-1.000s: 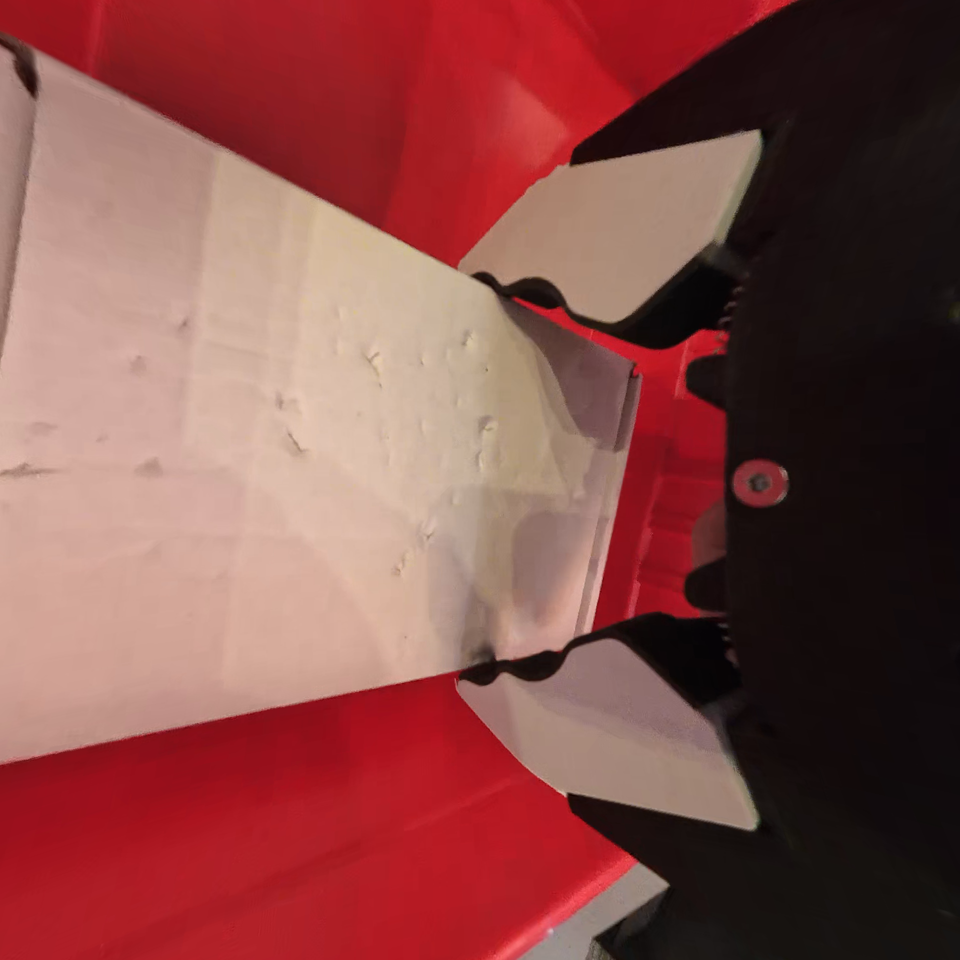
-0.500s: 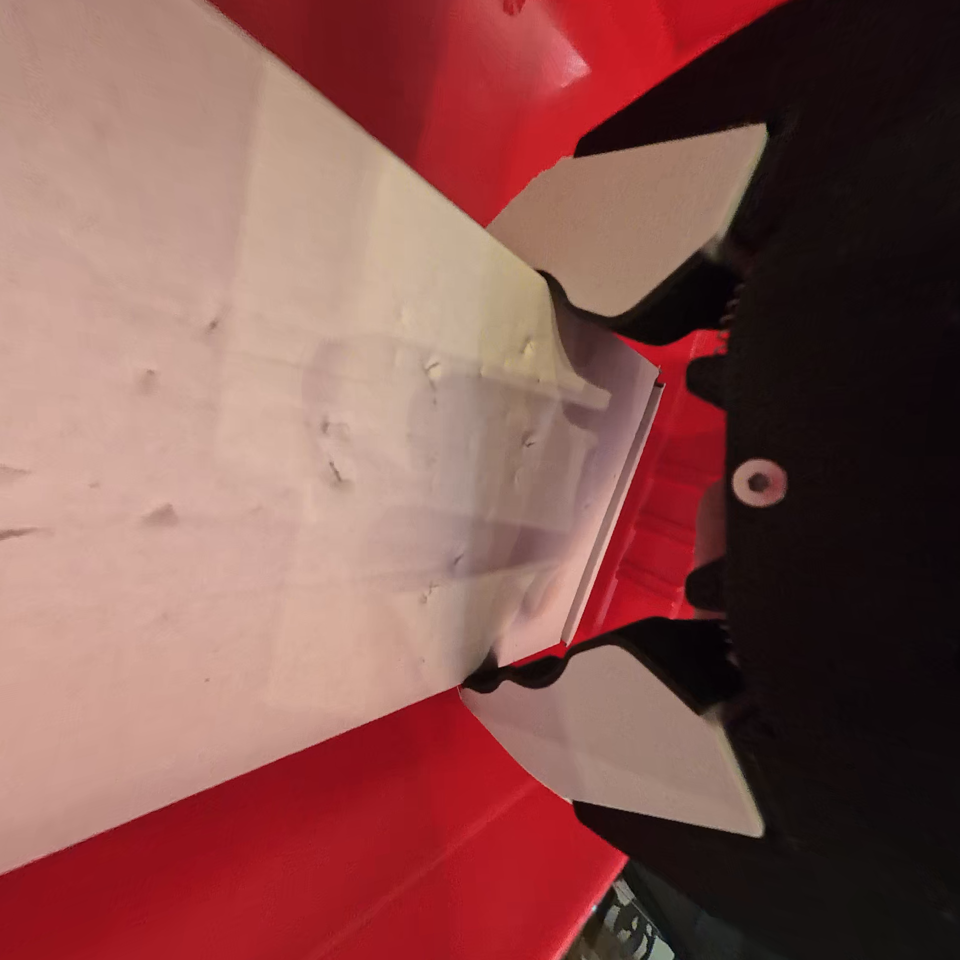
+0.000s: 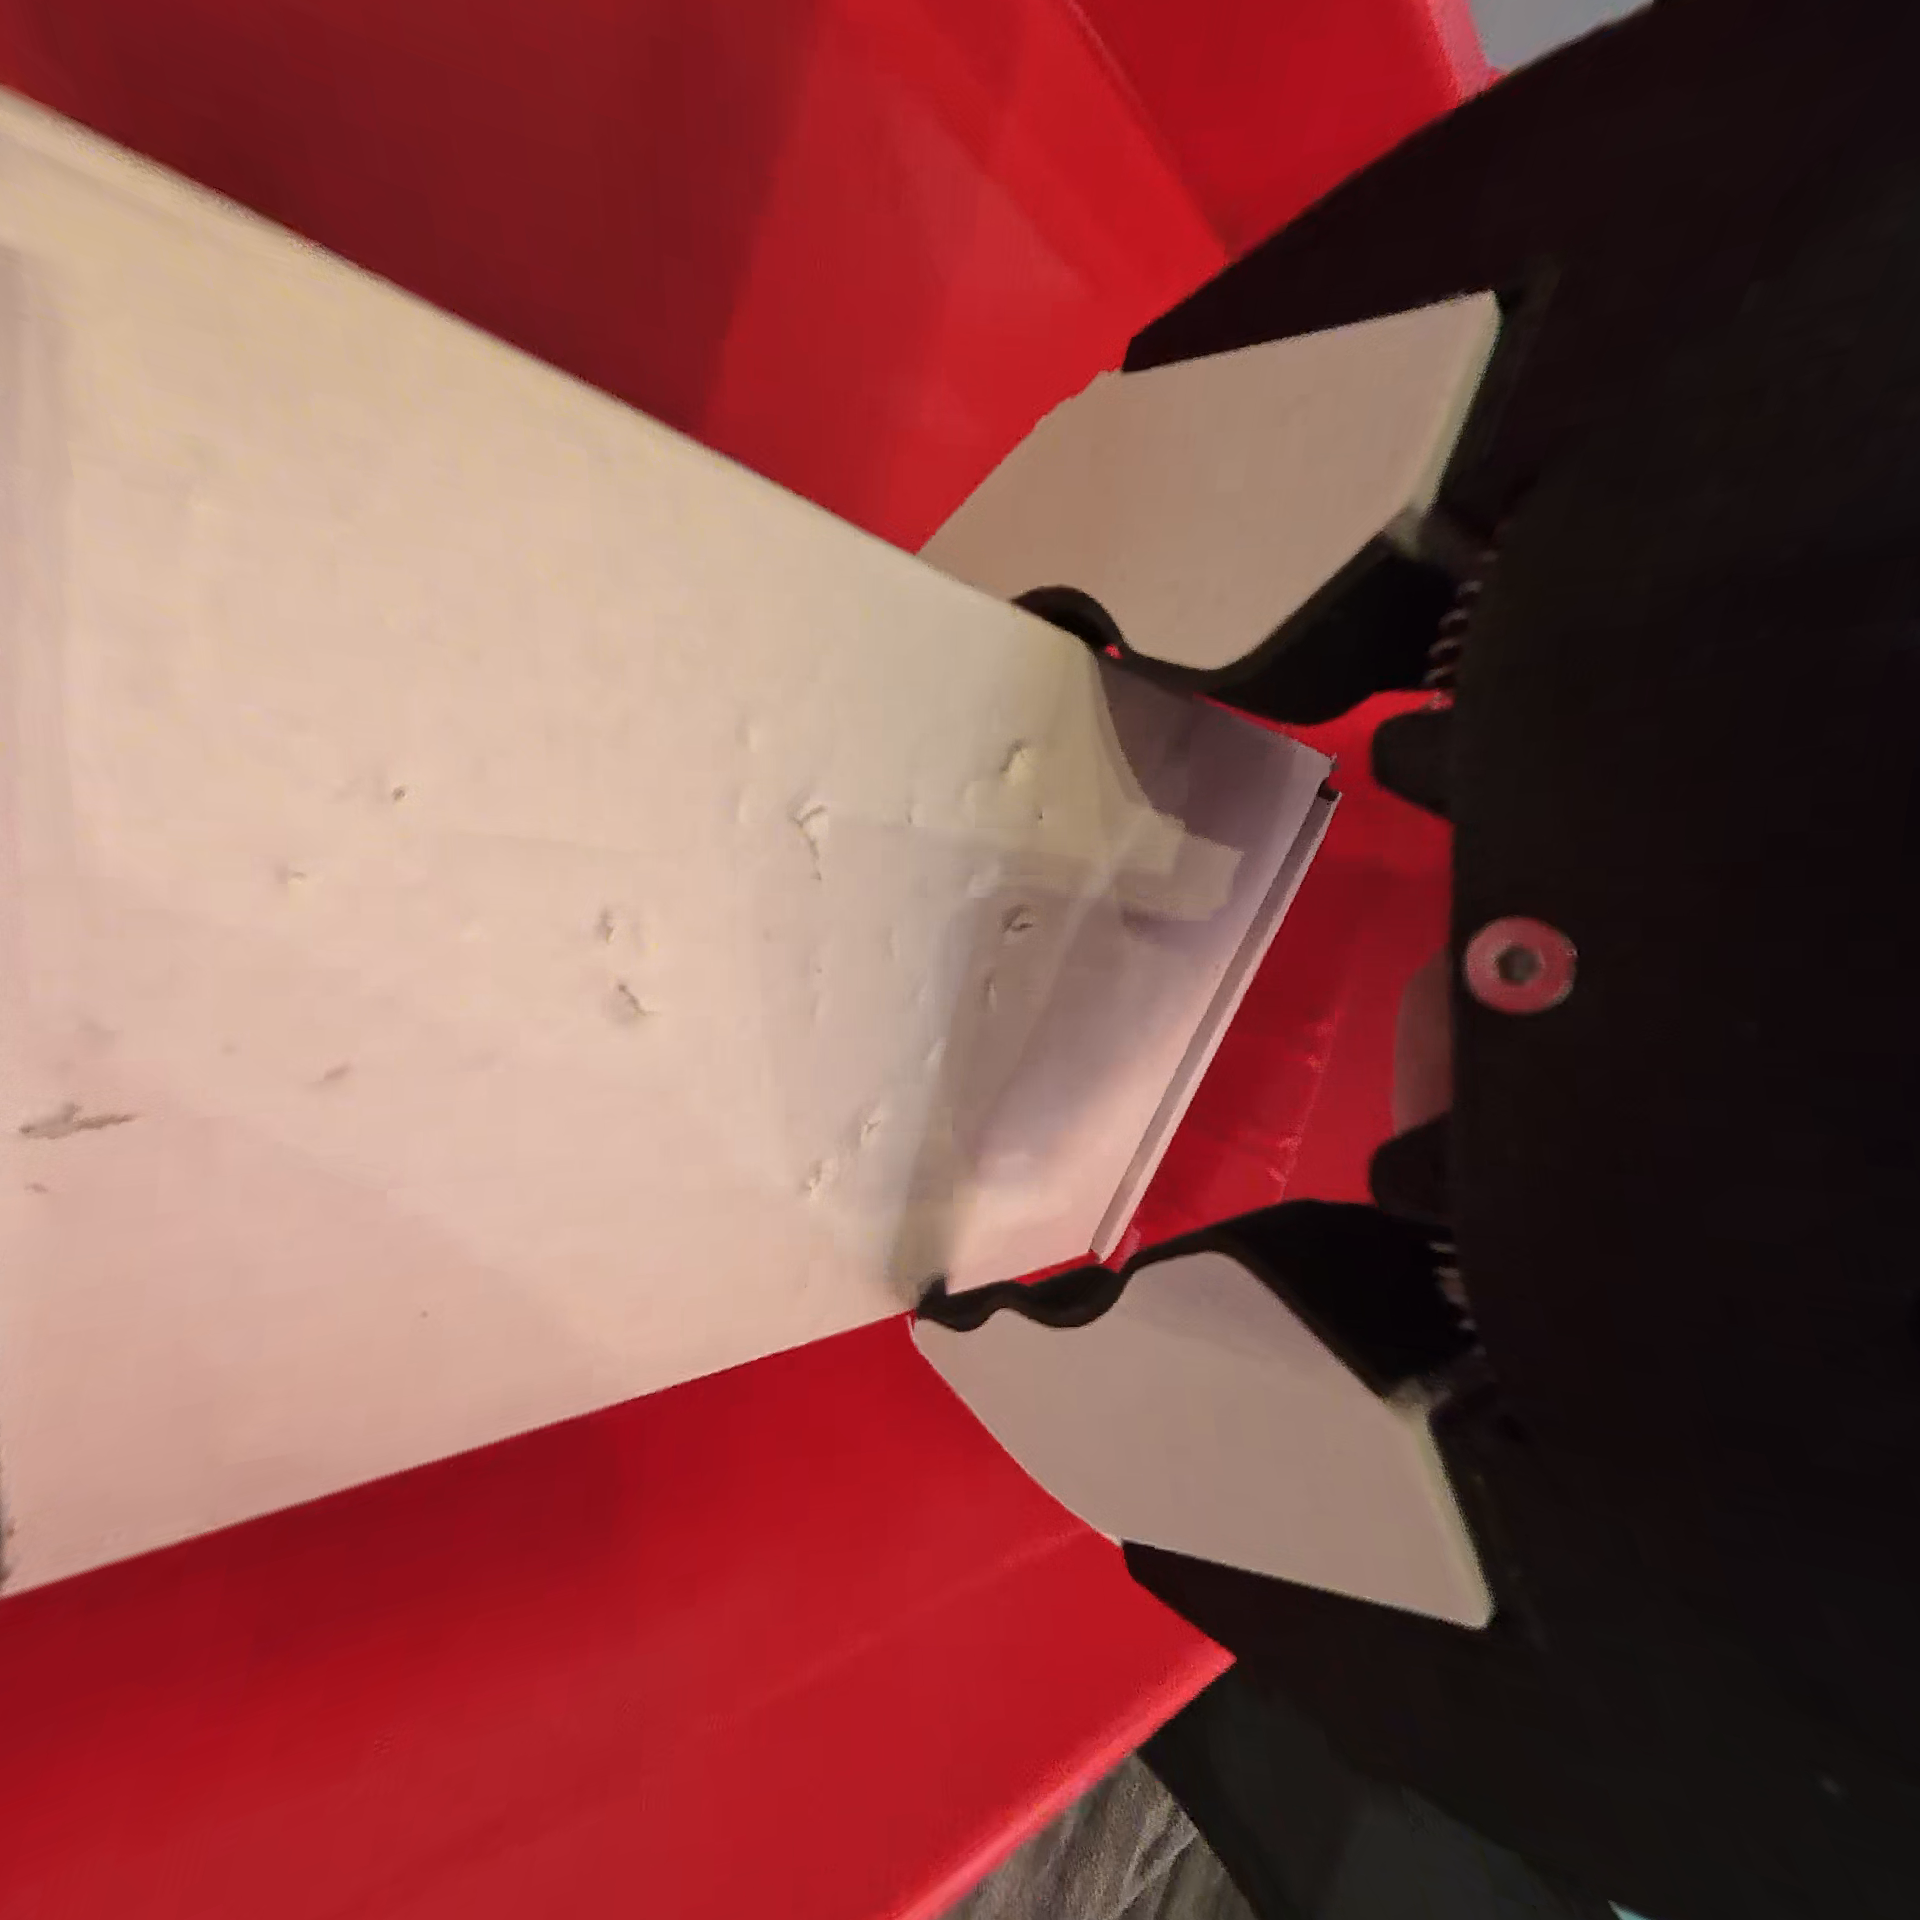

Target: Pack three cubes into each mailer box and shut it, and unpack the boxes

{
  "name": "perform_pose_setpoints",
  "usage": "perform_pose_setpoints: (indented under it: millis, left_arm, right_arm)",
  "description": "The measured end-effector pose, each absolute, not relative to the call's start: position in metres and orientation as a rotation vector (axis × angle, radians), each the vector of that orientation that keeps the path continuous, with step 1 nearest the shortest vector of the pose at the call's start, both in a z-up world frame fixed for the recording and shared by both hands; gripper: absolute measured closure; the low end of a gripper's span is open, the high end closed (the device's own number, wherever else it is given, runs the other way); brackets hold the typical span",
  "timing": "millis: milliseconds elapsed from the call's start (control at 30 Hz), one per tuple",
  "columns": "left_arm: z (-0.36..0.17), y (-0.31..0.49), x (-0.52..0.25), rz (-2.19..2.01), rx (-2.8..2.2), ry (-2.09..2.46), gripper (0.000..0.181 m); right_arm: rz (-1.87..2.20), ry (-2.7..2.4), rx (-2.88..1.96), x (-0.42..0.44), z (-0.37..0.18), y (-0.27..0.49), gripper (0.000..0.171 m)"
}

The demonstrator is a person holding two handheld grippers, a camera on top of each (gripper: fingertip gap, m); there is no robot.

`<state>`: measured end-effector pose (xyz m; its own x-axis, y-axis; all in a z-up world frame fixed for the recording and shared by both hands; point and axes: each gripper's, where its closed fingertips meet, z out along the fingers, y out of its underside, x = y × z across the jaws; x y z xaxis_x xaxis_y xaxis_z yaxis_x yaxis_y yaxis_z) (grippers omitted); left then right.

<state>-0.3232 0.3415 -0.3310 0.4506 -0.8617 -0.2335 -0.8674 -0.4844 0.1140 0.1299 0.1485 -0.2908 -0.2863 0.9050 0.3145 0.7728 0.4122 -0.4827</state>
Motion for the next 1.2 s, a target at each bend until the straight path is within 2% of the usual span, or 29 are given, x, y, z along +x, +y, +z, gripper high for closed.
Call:
perform_pose_setpoints:
  millis: [133,167,233,300,533,1200]
  left_arm:
    - [-0.330,0.334,-0.329,0.439,-2.675,1.607,0.064]
    - [-0.328,0.332,-0.328,0.423,-2.679,1.604,0.071]
    - [-0.312,0.337,-0.320,0.386,-2.618,1.555,0.099]
    - [-0.300,0.337,-0.317,0.331,-2.607,1.517,0.110]
    - [-0.306,0.343,-0.328,0.545,-2.540,1.548,0.112]
    - [-0.287,0.317,-0.322,0.513,-2.476,1.452,0.117]
  right_arm:
    - [0.317,-2.126,-1.413,0.130,-0.289,0.147,0.080]
    - [0.313,-2.126,-1.412,0.130,-0.288,0.147,0.080]
    - [0.313,-2.123,-1.410,0.130,-0.287,0.147,0.080]
    - [0.318,-2.121,-1.406,0.129,-0.285,0.146,0.080]
    - [0.314,-2.123,-1.392,0.129,-0.283,0.143,0.080]
    - [0.317,-2.114,-1.387,0.128,-0.281,0.143,0.081]
